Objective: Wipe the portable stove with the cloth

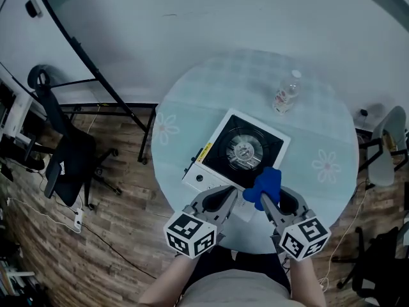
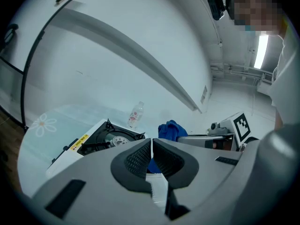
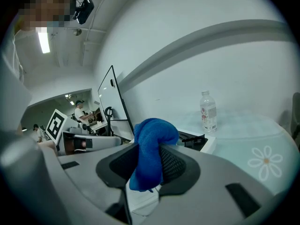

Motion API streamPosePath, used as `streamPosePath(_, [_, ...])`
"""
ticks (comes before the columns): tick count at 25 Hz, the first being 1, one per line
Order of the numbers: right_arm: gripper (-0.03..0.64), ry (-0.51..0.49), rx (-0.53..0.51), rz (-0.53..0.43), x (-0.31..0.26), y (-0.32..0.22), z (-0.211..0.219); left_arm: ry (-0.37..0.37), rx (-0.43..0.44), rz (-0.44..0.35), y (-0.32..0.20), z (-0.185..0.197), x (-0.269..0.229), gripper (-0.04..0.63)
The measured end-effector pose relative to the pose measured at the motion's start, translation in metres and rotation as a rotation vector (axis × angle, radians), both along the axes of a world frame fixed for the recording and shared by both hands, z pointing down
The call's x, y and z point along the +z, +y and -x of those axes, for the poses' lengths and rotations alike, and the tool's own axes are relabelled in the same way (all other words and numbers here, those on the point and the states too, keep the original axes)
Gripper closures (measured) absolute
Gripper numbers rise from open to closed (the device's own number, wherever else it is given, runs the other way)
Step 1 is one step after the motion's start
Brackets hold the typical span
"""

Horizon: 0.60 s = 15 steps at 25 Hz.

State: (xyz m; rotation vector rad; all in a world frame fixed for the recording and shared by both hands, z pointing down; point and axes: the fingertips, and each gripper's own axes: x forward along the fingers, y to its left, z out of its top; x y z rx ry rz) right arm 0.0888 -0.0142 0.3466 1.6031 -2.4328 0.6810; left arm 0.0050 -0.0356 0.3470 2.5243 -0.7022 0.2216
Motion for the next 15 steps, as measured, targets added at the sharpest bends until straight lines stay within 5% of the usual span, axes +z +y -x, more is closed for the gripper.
streamPosePath(15, [0.476, 0.014, -0.015, 0.028, 0.004, -0.014, -0.04, -0.012, -0.018, 0.015, -0.018, -0.039, 0.005, 0.566])
